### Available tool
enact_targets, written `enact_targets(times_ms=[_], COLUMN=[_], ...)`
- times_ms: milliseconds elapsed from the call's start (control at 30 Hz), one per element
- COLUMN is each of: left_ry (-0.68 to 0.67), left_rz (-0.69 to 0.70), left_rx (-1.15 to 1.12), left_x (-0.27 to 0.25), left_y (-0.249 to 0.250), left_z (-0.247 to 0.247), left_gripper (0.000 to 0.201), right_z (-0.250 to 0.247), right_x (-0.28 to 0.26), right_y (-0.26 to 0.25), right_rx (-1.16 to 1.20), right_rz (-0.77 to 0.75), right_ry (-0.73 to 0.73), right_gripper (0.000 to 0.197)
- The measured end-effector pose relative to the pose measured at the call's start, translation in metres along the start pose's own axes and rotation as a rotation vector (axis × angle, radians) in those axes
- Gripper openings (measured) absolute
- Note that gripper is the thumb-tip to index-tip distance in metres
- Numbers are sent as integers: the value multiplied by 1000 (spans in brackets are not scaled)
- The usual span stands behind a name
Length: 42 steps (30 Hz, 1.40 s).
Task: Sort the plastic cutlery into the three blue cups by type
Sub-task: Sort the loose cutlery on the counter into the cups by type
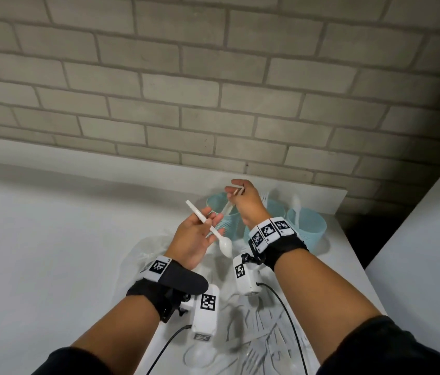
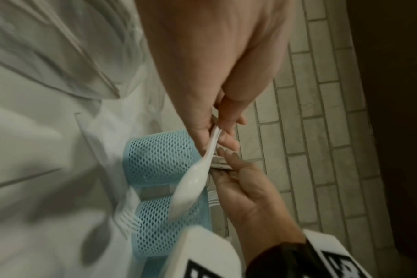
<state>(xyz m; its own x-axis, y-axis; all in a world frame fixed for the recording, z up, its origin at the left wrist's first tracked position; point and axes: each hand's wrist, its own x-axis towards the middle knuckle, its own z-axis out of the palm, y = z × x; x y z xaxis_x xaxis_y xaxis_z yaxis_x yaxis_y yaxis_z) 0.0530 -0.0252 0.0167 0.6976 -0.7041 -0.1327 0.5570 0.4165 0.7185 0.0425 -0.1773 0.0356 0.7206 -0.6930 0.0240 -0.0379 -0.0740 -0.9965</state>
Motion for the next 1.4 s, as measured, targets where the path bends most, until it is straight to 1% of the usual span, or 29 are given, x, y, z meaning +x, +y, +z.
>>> enact_targets(times_ms=[33, 100, 167, 200, 233, 267, 333, 367, 400, 433, 467, 500, 567, 633, 700, 767, 833, 867, 900, 933, 967, 1000, 1067, 1167, 1200, 1300, 1333, 1367, 1400], left_ry=[8, 31, 54, 53, 44, 31, 4, -10, -26, -43, -62, -80, -106, -98, -63, -4, 46, 30, -10, -46, -66, -76, -87, -78, -73, -78, -84, -90, -93], left_rz=[17, 52, 79, 85, 91, 96, 104, 102, 92, 73, 43, 5, -71, -113, -129, -110, -17, 17, 9, -29, -78, -118, -149, -100, -89, -100, -104, -101, -111], left_rx=[-1, -24, -77, -108, -140, -167, -187, -181, -169, -156, -143, -135, -145, -125, 31, 356, 848, 1124, 1367, 1547, 1666, 1750, 1889, 2083, 2117, 2186, 2226, 2265, 2304], left_x=[1, 1, 2, 2, 3, 3, 3, 2, 1, 0, -1, -2, -5, -8, -9, -10, -8, -5, -2, 2, 5, 7, 10, 12, 14, 17, 17, 15, 12], left_y=[1, 1, 2, 3, 4, 5, 3, 1, -3, -7, -12, -16, -21, -22, -21, -22, -24, -25, -28, -30, -33, -36, -43, -54, -56, -57, -57, -57, -57], left_z=[1, 5, 13, 17, 22, 28, 41, 47, 53, 59, 63, 65, 65, 60, 54, 47, 37, 31, 24, 18, 13, 10, 7, 5, 4, 1, 1, 1, 1], left_gripper=[25, 23, 26, 28, 30, 31, 32, 32, 31, 29, 26, 23, 18, 18, 17, 17, 13, 18, 29, 41, 49, 54, 53, 49, 48, 42, 40, 38, 36], right_z=[-2, -10, -22, -27, -34, -42, -58, -65, -72, -79, -86, -94, -110, -129, -147, -159, -162, -162, -162, -160, -159, -158, -159, -162, -163, -163, -162, -159, -156], right_x=[-2, -6, -13, -19, -26, -32, -45, -51, -56, -59, -60, -59, -58, -57, -58, -61, -64, -63, -61, -59, -57, -55, -52, -53, -54, -66, -73, -79, -87], right_y=[-4, -16, -32, -41, -50, -58, -69, -70, -70, -68, -67, -67, -72, -79, -82, -80, -70, -63, -54, -44, -34, -25, -12, -11, -15, -31, -37, -42, -46], right_rx=[6, -10, -93, -144, -211, -308, -547, -583, -537, -439, -316, -195, -12, 27, -68, -231, -351, -397, -443, -492, -535, -567, -582, -643, -702, -804, -819, -846, -897], right_rz=[-28, -153, -290, -332, -334, -295, -104, 22, 114, 153, 156, 146, 115, 37, -109, -221, -245, -230, -203, -170, -138, -112, -55, 2, -19, -170, -188, -171, -112], right_ry=[-1, 34, 58, 54, 32, -17, -187, -288, -357, -367, -323, -237, 15, 276, 478, 594, 629, 625, 609, 584, 553, 526, 477, 411, 419, 454, 420, 340, 216], right_gripper=[38, 42, 33, 25, 16, 10, 20, 21, 15, 7, 9, 14, 20, 24, 27, 28, 28, 27, 28, 28, 29, 30, 33, 37, 34, 20, 15, 10, 11])
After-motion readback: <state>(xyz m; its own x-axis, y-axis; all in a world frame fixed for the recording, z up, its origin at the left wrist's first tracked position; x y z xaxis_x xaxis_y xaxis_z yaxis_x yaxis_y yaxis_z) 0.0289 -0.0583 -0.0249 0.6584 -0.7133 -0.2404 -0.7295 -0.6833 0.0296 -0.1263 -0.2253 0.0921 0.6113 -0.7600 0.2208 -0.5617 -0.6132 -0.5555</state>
